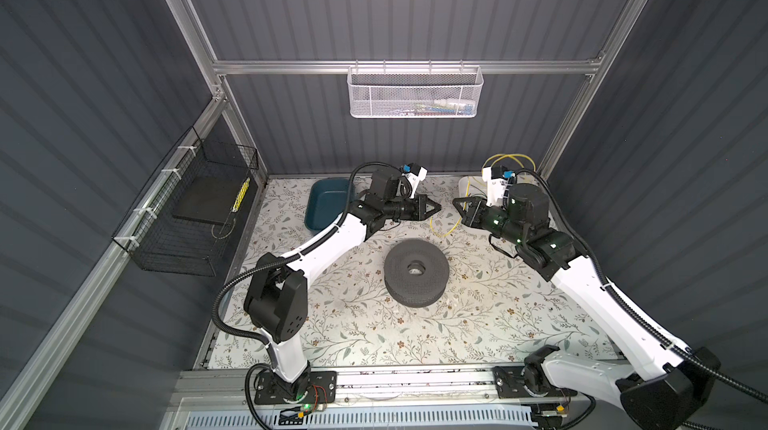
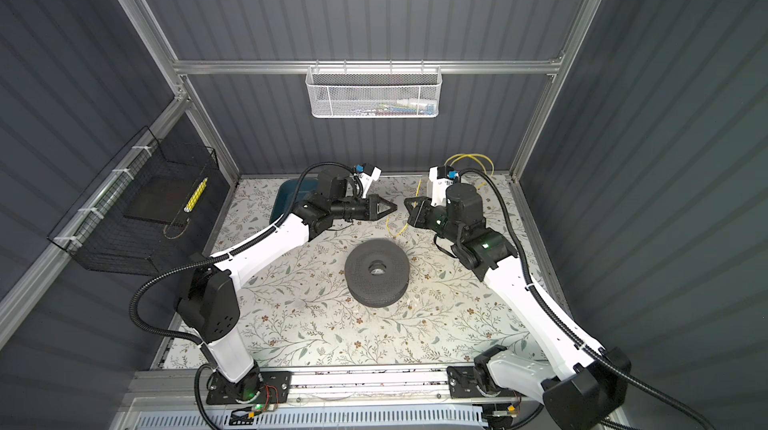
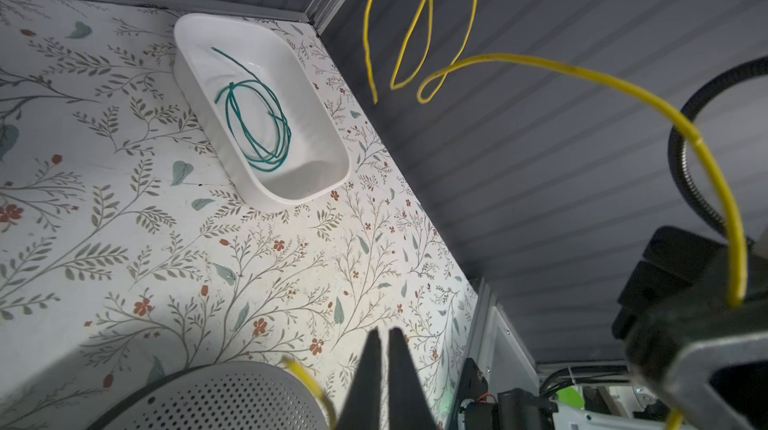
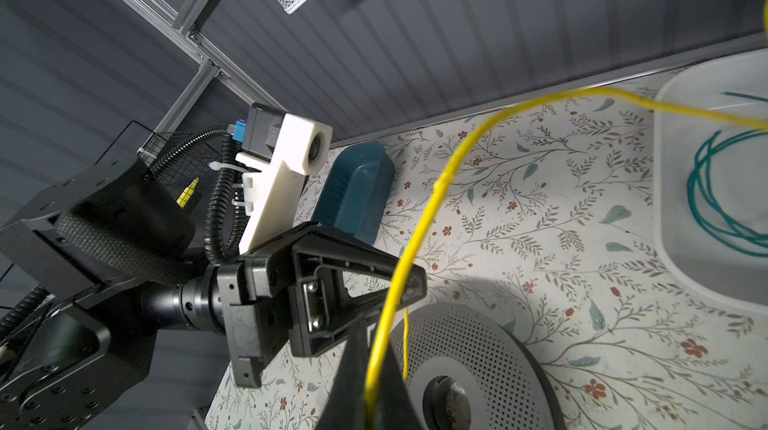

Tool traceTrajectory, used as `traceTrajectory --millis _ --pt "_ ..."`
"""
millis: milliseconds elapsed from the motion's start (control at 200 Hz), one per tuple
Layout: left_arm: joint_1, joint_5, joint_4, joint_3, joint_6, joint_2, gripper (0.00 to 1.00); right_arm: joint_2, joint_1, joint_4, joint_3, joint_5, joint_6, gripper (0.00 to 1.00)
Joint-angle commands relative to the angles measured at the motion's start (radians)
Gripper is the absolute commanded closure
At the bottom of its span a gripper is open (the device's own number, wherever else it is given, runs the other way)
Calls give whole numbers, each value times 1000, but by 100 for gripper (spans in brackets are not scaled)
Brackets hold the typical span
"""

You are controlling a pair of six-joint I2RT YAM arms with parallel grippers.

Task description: Wrap the cables

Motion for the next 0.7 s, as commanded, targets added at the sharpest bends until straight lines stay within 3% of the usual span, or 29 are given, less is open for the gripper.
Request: traceTrajectory --millis 0,265,330,420,695 --pt "2 -63 46 -16 -19 -3 100 -15 5 23 -15 23 -17 100" --pt "20 -175 95 -79 -59 -72 100 -29 6 25 -23 63 -29 100" --pt "22 -148 90 -79 -60 -71 63 -27 5 21 -18 55 -30 100" --pt "22 -103 79 -79 -67 -64 51 -18 6 26 -21 46 -24 100" --pt "12 -9 71 -72 -78 -13 50 -7 7 39 -19 34 -15 100"
